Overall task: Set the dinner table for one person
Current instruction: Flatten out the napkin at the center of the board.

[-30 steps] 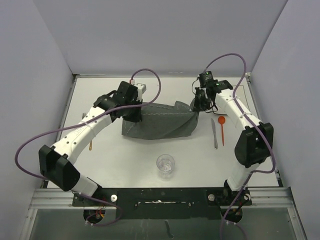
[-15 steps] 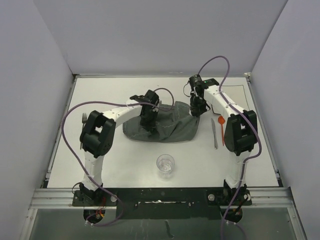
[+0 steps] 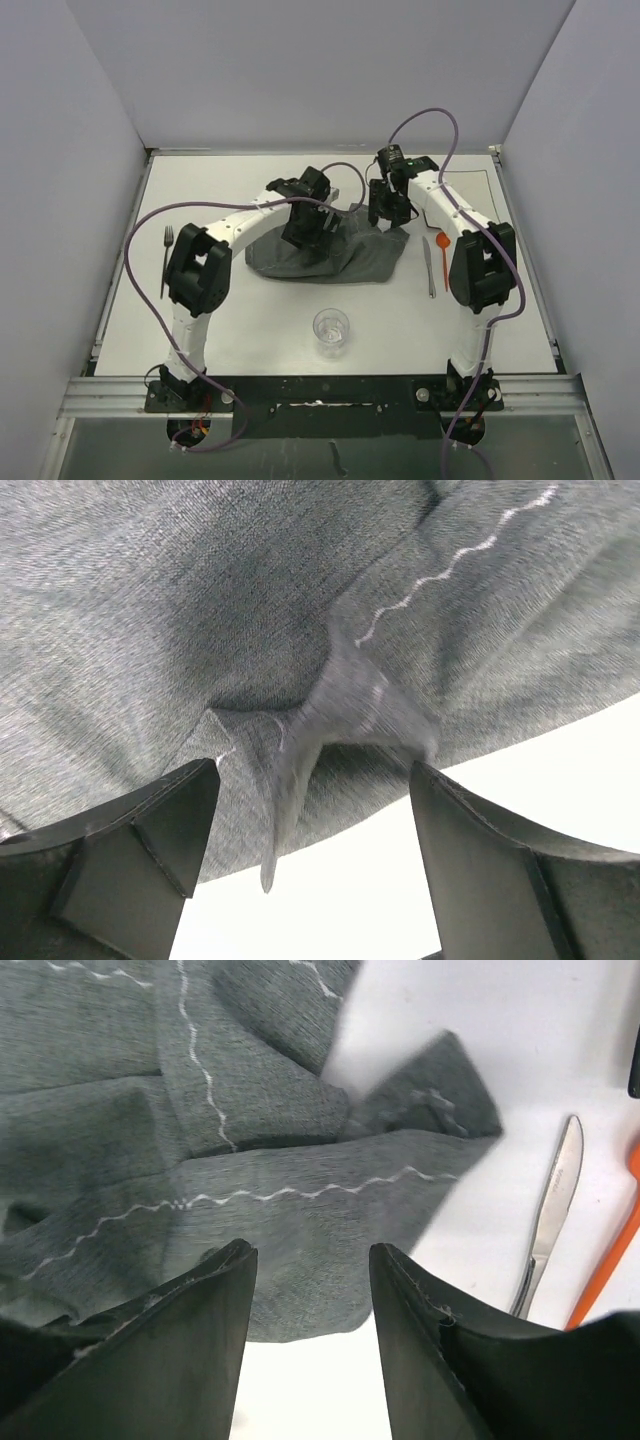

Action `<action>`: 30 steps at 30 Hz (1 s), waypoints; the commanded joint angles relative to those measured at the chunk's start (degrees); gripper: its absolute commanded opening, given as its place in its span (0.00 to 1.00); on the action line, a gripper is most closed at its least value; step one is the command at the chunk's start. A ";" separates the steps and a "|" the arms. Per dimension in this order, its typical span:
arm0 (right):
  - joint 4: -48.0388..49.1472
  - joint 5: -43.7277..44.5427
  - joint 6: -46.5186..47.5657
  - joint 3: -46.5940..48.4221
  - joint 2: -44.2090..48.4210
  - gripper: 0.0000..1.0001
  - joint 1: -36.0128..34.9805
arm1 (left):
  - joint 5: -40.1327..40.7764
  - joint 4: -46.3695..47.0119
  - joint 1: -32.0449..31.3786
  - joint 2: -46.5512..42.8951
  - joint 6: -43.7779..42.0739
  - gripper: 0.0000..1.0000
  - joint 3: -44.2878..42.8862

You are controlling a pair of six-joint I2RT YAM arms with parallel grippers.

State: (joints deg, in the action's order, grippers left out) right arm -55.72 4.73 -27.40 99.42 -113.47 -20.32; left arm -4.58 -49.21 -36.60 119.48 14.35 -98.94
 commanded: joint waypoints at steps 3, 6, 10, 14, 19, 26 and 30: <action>2.72 -2.58 1.30 3.98 4.61 0.50 -0.18 | -0.47 -4.15 0.32 -11.53 -2.66 0.77 -6.58; 2.31 -3.28 1.26 4.36 4.42 0.50 -0.47 | 1.02 -5.33 0.30 -11.76 -2.57 0.79 -7.62; 3.30 -4.22 2.24 4.31 4.31 0.50 -1.72 | 1.68 -4.28 1.08 -11.23 -1.93 0.78 -6.20; 3.12 -7.26 4.72 4.91 2.96 0.50 -2.70 | 2.52 -4.99 1.47 -9.83 -0.79 0.77 -6.11; 5.62 -10.96 8.17 3.52 0.97 0.53 -5.49 | 5.92 -3.96 2.98 -8.09 2.20 0.77 -4.29; 6.52 -13.52 14.28 5.95 -5.83 0.54 -11.73 | 5.89 -2.19 8.01 -5.58 7.06 0.77 -1.66; 6.68 -13.82 18.04 6.84 -8.15 0.53 -15.45 | 6.61 -1.10 10.24 -6.15 9.62 0.77 0.39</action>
State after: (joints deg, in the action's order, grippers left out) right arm -50.43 -7.22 -14.96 103.96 -121.03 -32.67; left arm 0.45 -53.25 -28.27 112.95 20.16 -99.79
